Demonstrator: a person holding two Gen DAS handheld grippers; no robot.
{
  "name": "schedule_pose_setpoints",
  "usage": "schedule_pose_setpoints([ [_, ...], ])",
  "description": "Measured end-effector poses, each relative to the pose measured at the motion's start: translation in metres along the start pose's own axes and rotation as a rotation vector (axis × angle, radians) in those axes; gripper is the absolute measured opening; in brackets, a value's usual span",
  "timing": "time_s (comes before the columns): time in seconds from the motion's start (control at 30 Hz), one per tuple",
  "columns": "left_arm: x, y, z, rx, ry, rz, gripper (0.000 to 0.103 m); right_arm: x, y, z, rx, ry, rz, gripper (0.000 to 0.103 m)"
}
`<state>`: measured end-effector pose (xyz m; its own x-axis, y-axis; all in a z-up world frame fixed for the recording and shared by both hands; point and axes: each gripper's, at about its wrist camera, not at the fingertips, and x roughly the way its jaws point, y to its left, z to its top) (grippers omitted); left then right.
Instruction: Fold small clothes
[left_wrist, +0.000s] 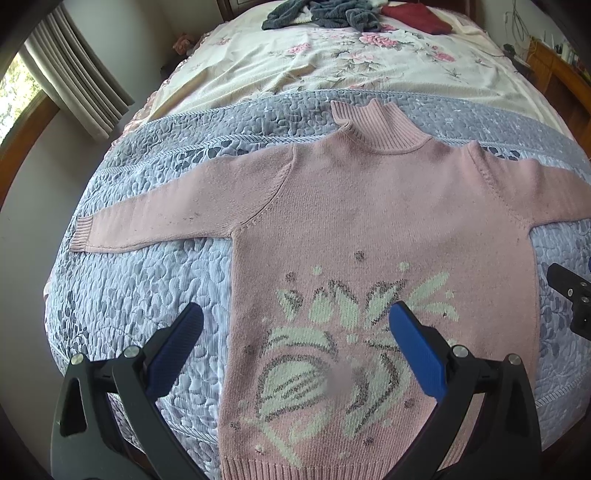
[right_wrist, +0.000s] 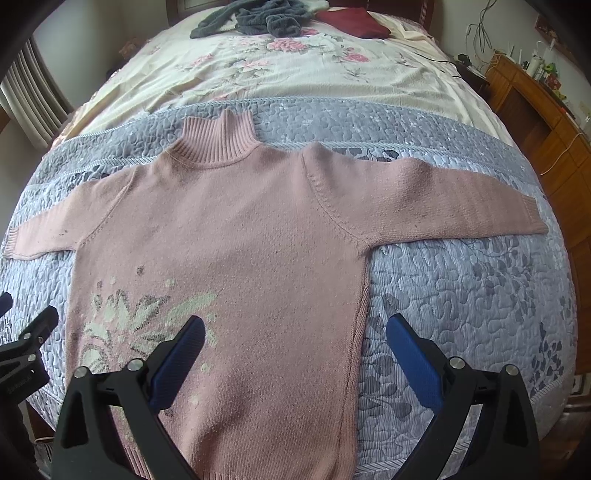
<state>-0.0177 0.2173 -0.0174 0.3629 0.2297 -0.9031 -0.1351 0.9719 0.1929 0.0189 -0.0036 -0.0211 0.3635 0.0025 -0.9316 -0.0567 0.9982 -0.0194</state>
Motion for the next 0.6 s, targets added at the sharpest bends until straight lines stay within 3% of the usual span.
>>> schedule_pose_setpoints([
  [0.6, 0.0022, -0.0045, 0.0037, -0.005, 0.005, -0.003, 0.100, 0.0015, -0.0078, 0.0049, 0.006, -0.003, 0.001, 0.099],
])
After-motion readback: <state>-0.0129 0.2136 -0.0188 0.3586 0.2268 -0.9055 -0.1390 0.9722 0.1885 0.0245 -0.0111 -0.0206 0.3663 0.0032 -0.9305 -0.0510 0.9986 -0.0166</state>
